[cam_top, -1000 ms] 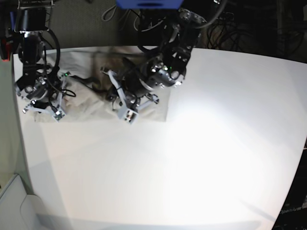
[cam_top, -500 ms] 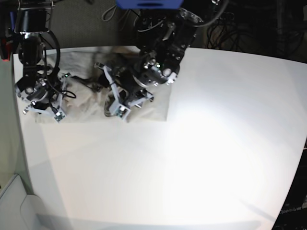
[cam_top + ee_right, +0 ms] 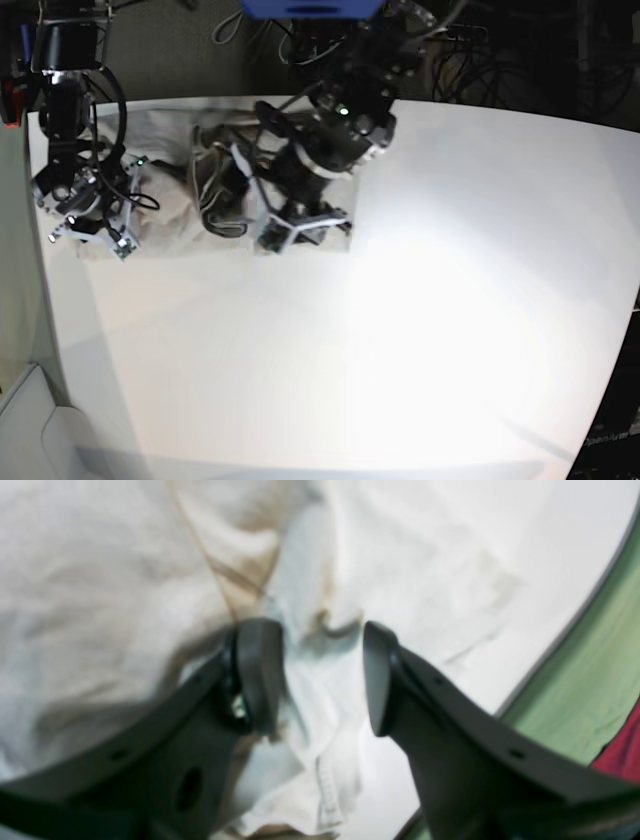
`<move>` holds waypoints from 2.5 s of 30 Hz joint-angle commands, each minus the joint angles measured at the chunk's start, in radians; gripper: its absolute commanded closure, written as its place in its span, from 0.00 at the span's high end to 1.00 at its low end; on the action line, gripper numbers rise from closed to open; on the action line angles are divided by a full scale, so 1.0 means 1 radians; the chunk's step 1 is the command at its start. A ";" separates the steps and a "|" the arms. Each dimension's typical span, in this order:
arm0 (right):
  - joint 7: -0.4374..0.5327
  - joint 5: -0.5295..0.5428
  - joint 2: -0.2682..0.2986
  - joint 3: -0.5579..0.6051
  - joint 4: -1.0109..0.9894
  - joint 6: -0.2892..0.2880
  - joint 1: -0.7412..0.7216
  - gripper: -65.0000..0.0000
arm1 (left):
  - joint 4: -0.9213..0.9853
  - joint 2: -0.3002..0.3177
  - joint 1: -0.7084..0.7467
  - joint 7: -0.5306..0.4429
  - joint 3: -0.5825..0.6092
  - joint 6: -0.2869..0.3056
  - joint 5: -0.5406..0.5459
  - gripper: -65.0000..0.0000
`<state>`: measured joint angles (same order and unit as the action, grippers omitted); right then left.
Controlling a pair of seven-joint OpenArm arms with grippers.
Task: Layout the t-shirt on the table in an organized manner, then fold the t-shirt properly
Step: 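Lay the folded end down and pull the left gripper back, then hold the shirt corner with the right gripper and press the fold with the left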
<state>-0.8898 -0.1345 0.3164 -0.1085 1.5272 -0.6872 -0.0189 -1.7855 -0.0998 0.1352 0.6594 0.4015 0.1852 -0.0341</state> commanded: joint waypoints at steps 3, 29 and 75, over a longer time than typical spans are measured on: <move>0.011 0.000 0.017 -0.004 0.019 -0.011 -0.025 0.43 | -0.017 -0.019 0.010 -0.014 -0.091 0.000 0.006 0.27; 0.011 0.000 0.014 -0.007 0.014 -0.011 -0.022 0.43 | 0.367 -0.039 -0.274 -0.151 0.132 0.000 0.372 0.02; 0.007 0.000 -0.043 -0.293 0.131 -0.011 0.010 0.43 | 0.264 0.211 -0.233 -0.106 0.152 0.001 0.417 0.02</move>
<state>-0.8970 -0.1345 0.2577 -0.3981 1.6394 -0.6876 0.0036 -1.5002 0.1268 -0.0795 0.5804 0.5552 0.1825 0.3721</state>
